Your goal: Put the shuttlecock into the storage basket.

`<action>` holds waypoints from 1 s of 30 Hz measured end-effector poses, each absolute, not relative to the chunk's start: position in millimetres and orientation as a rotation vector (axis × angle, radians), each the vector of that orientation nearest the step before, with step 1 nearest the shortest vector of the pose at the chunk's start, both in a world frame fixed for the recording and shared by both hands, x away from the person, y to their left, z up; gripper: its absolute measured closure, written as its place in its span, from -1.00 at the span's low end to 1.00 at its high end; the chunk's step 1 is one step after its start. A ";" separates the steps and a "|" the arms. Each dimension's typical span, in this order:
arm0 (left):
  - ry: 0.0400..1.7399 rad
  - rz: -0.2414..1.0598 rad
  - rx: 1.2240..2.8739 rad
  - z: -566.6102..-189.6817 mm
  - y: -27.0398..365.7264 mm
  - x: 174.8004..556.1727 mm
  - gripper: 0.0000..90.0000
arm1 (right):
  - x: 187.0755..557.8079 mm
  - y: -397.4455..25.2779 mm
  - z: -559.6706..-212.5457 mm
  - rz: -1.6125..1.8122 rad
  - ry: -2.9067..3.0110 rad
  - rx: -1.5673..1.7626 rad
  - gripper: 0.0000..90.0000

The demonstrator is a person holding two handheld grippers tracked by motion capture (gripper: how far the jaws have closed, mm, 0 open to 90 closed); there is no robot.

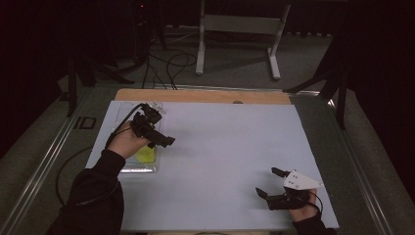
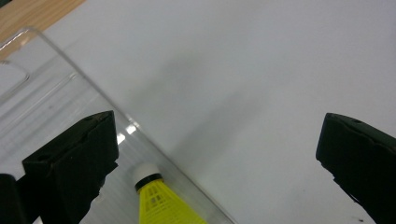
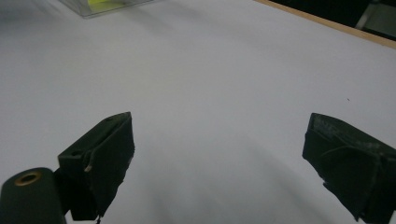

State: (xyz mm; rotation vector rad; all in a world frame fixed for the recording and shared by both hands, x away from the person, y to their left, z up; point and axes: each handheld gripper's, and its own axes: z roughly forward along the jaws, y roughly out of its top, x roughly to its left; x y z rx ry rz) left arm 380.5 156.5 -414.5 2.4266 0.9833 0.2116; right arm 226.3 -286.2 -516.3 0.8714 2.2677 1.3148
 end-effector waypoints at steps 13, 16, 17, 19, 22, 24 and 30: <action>0.796 0.156 2.478 -415.0 127.6 372.1 -1.00 | 226.3 -285.5 -516.4 1.314 2.270 0.868 -0.80; 0.769 0.158 2.482 -414.7 122.9 369.9 -1.00 | 226.3 -285.6 -516.4 1.315 2.271 0.872 -0.80; 0.746 0.142 2.470 -414.1 119.2 368.1 -1.00 | 226.3 -285.6 -516.4 1.315 2.270 0.871 -0.80; 0.719 0.123 2.466 -413.6 115.2 366.1 -1.00 | 225.9 -285.4 -516.2 1.314 2.271 0.869 -0.80; 0.684 0.106 2.460 -413.8 108.7 362.6 -1.00 | 226.0 -285.9 -516.3 1.314 2.269 0.871 -0.80; 0.674 0.096 2.456 -413.8 106.8 361.5 -1.00 | 226.0 -285.9 -516.3 1.314 2.269 0.871 -0.80; 0.621 0.075 2.459 -416.9 95.5 353.9 -1.00 | 226.0 -285.8 -516.3 1.313 2.271 0.866 -0.80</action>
